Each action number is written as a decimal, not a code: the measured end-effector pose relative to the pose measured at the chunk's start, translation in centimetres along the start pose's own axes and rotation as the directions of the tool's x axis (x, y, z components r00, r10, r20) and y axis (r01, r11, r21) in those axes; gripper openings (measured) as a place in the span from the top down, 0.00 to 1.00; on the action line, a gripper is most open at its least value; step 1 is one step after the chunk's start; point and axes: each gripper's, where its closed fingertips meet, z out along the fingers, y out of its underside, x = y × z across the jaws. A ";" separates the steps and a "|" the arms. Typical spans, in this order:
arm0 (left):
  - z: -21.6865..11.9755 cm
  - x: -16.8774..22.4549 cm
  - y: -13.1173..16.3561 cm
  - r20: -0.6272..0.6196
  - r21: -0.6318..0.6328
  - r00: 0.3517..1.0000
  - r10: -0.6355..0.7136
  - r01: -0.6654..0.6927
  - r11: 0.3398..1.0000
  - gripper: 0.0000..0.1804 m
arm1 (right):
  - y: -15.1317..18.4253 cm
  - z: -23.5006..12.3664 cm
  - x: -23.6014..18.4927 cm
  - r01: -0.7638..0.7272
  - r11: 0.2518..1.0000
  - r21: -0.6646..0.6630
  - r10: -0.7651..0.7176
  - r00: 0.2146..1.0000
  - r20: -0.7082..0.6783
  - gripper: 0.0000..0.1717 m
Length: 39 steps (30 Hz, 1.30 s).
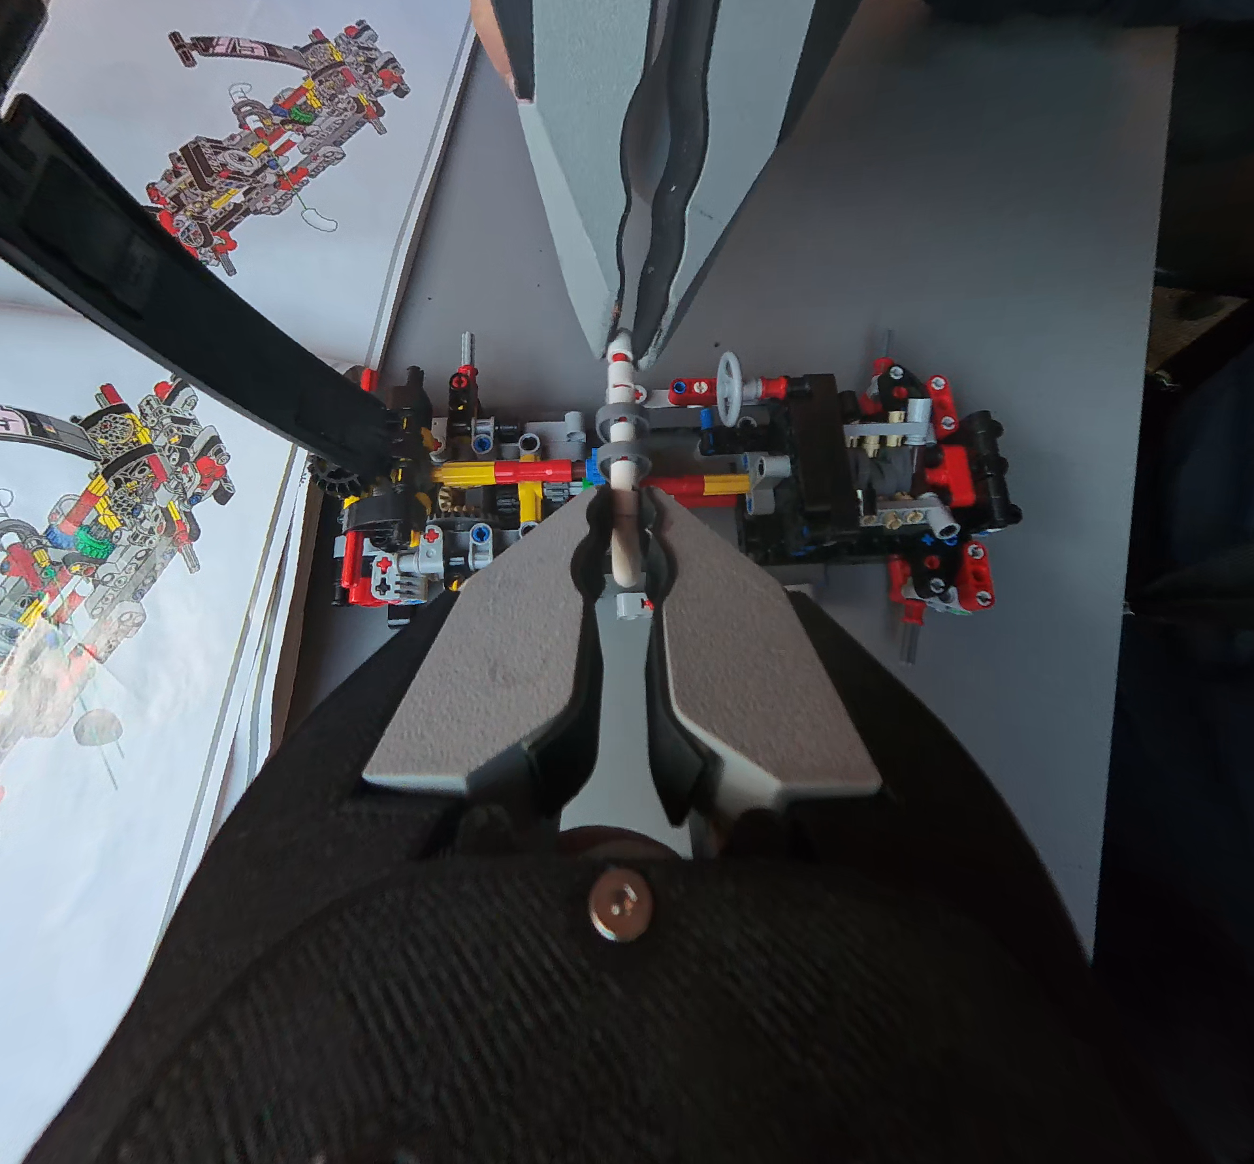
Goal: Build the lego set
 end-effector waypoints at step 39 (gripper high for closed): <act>-0.1 0.0 0.0 -0.023 0.155 1.000 -0.020 0.023 0.988 0.97 | -0.4 -0.7 0.1 -0.343 0.818 0.462 0.320 0.938 0.131 0.98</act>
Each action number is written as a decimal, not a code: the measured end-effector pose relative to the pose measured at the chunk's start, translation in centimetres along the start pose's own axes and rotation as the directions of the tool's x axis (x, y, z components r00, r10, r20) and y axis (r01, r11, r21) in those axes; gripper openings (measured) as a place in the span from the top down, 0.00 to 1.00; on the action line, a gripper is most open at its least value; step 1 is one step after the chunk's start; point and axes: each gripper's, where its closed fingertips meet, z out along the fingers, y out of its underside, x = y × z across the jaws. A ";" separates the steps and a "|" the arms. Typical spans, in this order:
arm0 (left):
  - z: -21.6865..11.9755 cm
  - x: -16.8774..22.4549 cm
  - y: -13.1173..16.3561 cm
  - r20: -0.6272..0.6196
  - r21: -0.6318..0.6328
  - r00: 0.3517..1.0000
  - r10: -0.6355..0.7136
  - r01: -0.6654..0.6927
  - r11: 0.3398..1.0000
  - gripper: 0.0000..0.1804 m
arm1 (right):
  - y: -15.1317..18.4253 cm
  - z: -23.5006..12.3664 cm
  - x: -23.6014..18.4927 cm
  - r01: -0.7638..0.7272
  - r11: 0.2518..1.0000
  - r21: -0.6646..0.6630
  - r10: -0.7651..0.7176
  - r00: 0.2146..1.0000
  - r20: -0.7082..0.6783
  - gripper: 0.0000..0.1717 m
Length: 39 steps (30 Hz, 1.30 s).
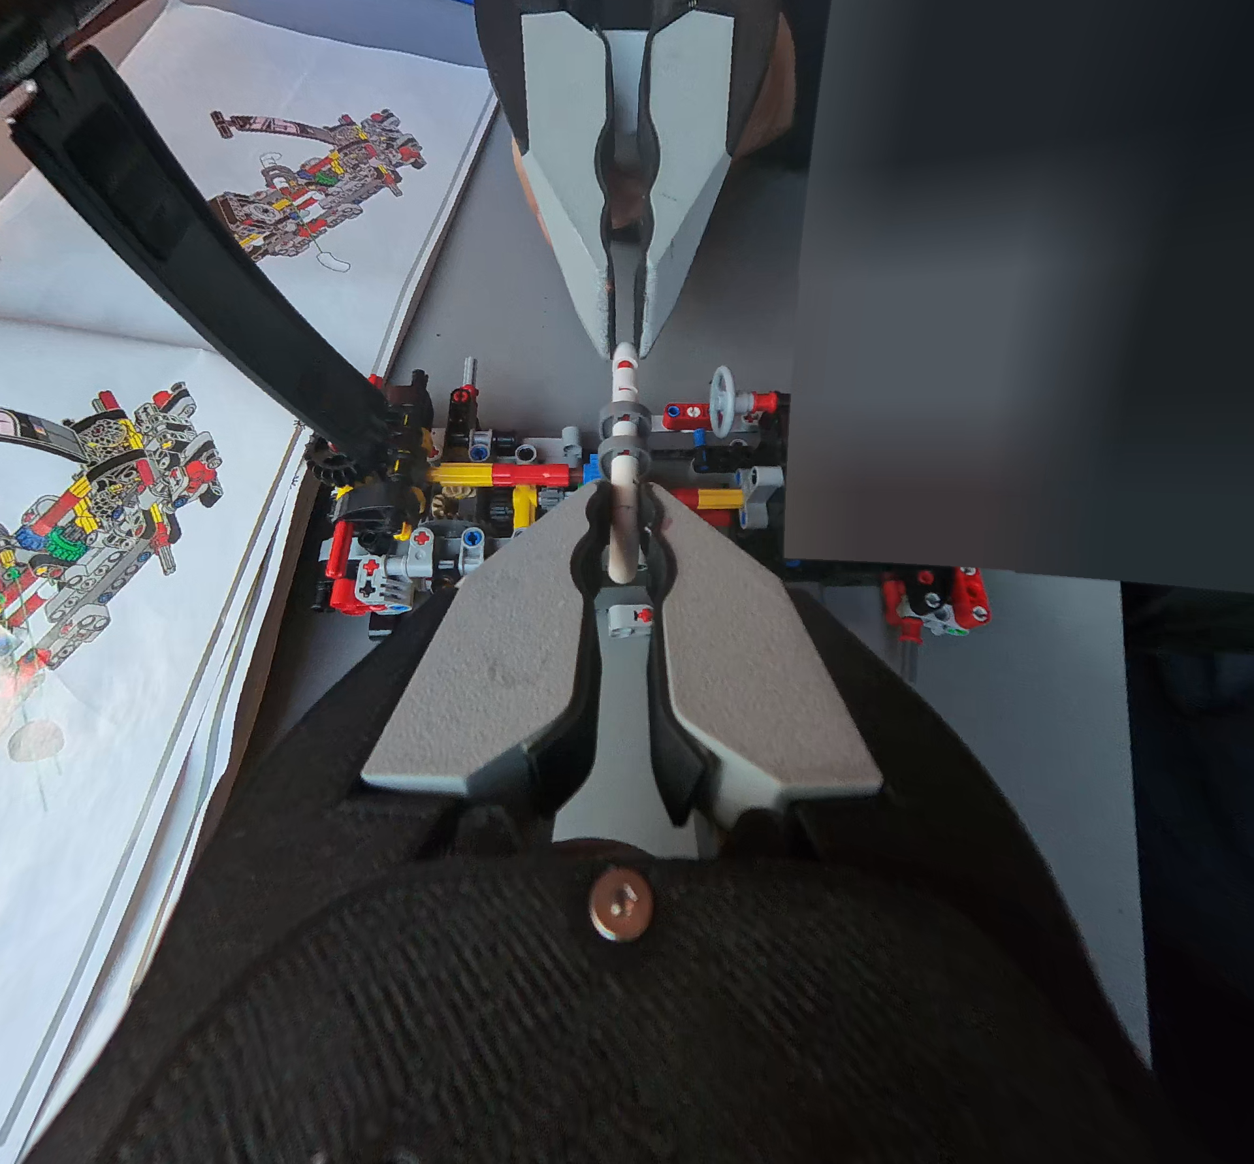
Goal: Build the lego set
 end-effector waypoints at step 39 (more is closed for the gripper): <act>0.1 0.0 0.1 -0.005 -0.002 1.000 -0.007 0.007 1.000 0.97 | 0.3 -0.2 0.2 0.118 0.989 -0.089 -0.124 0.990 -0.063 0.98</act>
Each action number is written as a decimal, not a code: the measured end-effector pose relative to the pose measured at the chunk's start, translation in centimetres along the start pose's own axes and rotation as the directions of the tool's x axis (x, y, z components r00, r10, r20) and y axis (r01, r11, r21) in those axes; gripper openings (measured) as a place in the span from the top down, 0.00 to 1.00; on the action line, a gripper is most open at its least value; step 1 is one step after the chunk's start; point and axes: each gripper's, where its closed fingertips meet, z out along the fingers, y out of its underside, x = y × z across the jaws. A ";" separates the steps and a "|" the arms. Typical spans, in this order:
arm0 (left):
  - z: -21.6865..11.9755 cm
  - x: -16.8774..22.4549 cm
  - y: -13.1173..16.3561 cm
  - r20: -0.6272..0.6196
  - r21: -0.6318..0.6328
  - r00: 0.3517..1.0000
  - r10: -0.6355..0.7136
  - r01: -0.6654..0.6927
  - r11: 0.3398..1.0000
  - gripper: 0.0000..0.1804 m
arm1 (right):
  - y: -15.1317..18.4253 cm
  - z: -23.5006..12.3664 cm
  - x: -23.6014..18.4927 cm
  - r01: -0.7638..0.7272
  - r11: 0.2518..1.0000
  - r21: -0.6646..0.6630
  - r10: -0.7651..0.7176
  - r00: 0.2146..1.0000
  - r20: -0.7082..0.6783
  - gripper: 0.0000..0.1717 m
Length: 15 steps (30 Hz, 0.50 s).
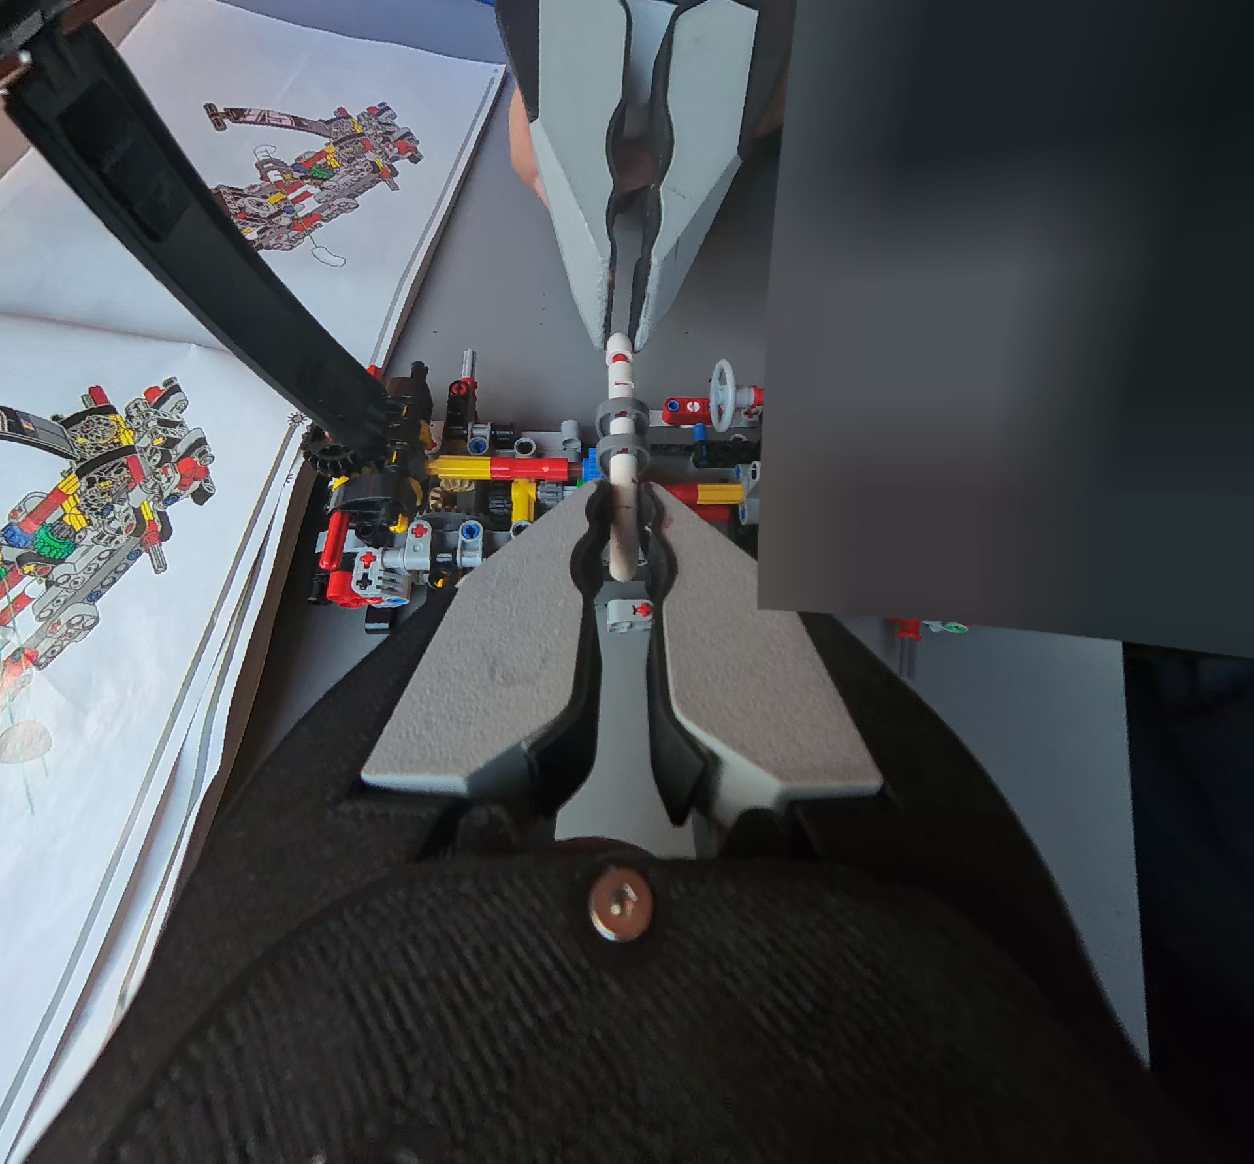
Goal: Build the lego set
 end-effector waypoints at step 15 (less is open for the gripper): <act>-0.1 -0.1 -0.1 -0.015 -0.012 1.000 -0.017 0.017 1.000 0.98 | -0.1 0.1 0.1 0.018 1.000 -0.017 -0.017 0.999 0.042 0.98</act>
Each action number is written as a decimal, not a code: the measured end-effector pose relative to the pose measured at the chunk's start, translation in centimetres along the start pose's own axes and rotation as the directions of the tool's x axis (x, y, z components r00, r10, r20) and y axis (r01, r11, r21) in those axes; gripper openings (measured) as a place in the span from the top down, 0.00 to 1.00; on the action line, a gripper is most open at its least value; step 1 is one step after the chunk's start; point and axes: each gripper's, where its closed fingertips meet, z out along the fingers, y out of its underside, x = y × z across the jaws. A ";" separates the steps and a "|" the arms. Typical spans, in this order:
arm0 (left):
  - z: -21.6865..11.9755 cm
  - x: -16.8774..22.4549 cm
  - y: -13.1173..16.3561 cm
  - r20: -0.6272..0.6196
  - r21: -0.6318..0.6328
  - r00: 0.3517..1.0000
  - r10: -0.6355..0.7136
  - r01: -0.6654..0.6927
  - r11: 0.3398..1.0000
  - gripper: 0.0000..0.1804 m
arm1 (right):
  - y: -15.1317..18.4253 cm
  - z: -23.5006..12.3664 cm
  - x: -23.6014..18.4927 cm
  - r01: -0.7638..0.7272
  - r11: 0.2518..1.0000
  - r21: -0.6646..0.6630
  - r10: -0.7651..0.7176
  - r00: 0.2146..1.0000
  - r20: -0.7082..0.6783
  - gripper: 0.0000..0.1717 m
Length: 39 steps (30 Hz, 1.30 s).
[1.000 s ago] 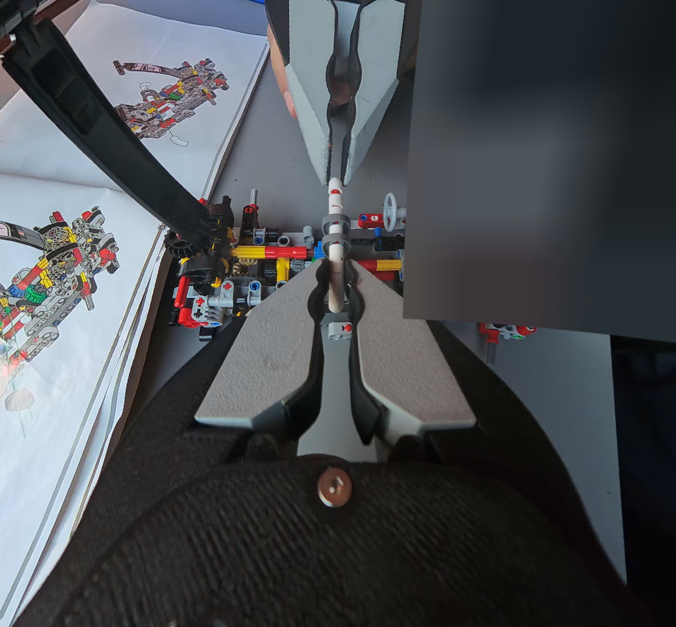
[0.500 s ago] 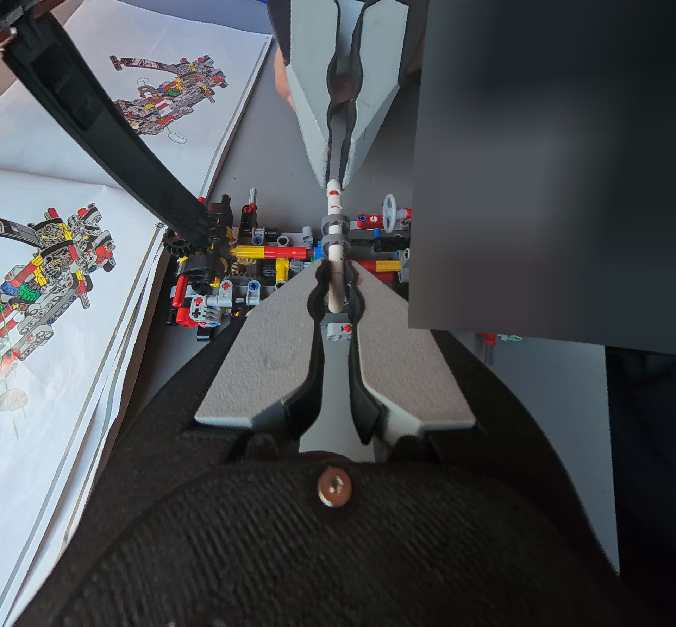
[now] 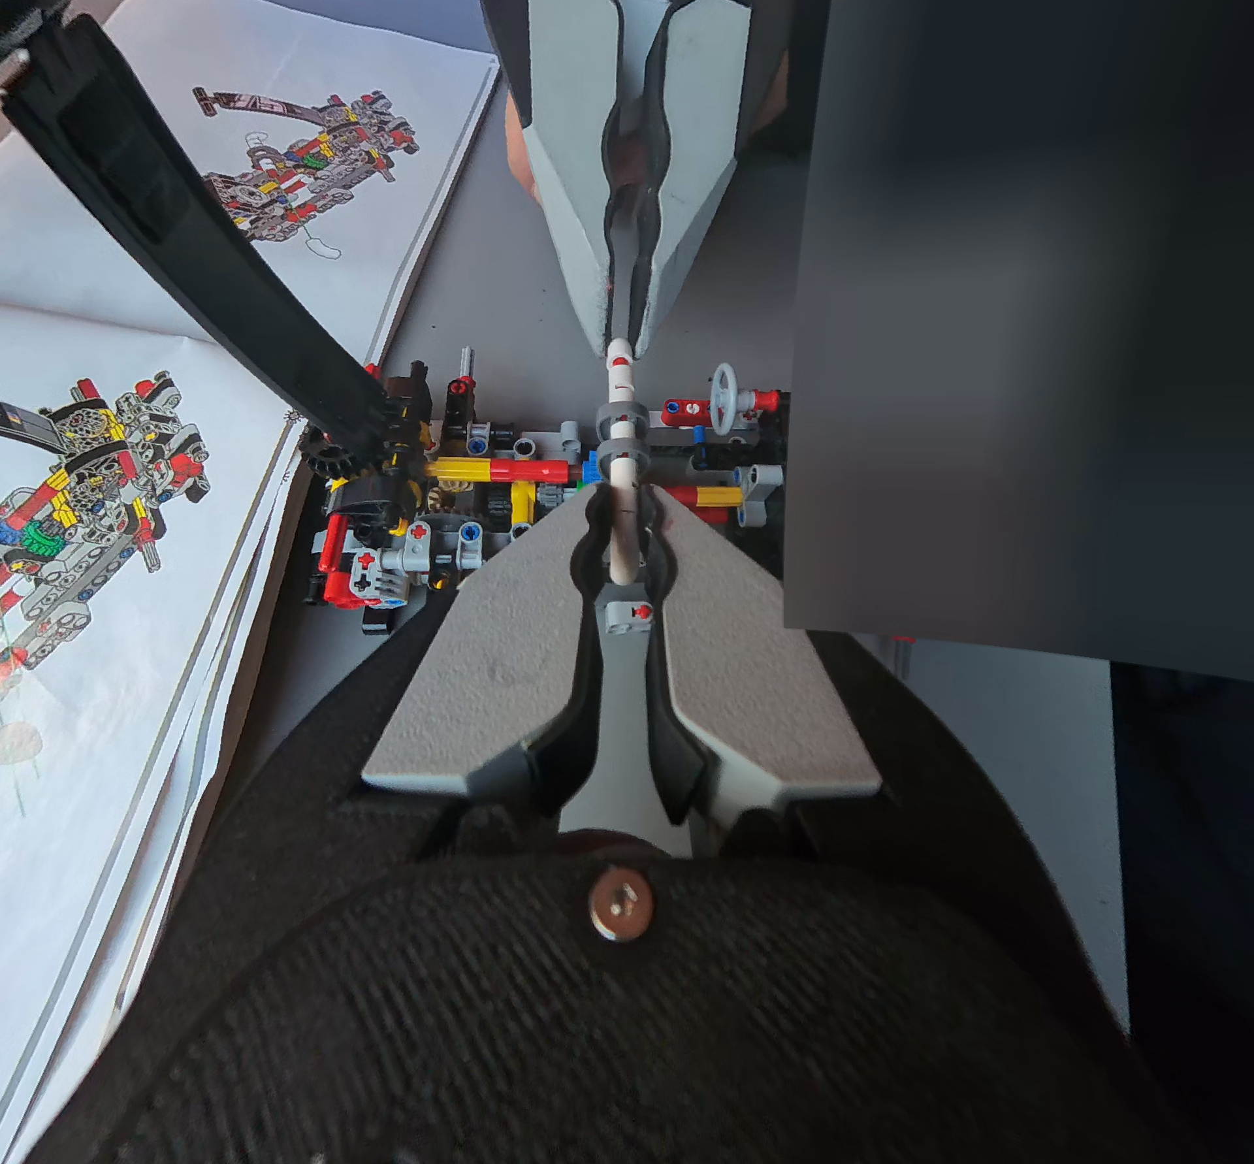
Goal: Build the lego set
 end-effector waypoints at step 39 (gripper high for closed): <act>1.3 0.0 -0.4 0.020 0.044 0.999 -0.026 0.025 0.999 0.96 | 0.6 -0.9 -0.5 -0.056 0.998 0.018 0.058 0.989 -0.135 0.94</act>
